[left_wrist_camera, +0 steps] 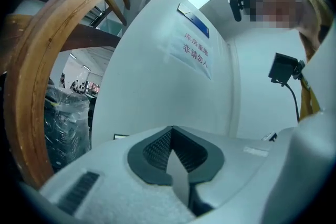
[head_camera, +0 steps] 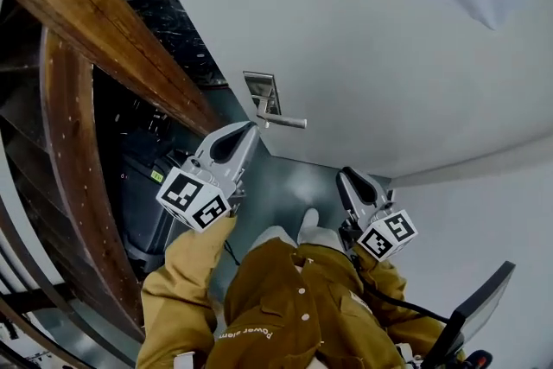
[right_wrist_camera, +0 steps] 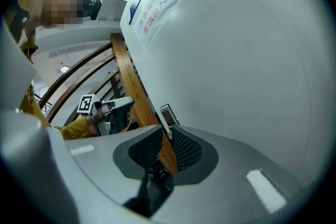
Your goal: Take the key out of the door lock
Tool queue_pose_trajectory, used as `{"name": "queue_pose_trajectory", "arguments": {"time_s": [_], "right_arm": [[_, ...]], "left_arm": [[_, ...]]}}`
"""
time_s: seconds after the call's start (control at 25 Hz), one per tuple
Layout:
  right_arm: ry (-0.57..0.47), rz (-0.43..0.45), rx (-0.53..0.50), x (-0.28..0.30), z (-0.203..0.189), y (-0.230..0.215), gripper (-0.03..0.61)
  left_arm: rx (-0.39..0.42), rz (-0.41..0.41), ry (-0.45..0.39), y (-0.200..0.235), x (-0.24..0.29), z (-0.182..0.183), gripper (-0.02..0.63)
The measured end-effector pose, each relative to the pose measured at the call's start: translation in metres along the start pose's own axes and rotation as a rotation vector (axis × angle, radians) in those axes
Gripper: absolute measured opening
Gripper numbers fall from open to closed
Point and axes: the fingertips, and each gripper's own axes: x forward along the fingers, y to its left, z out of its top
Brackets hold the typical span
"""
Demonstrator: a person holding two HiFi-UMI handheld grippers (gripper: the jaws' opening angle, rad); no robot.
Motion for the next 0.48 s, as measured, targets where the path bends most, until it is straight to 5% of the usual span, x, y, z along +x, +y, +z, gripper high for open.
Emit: {"name": "queue_pose_trajectory", "arguments": {"time_s": [0.48], "right_arm": [[-0.006, 0.007, 0.057, 0.038, -0.006, -0.004, 0.058]], "left_arm": [[0.085, 0.035, 0.029, 0.086, 0.083, 0.055, -0.002]]}}
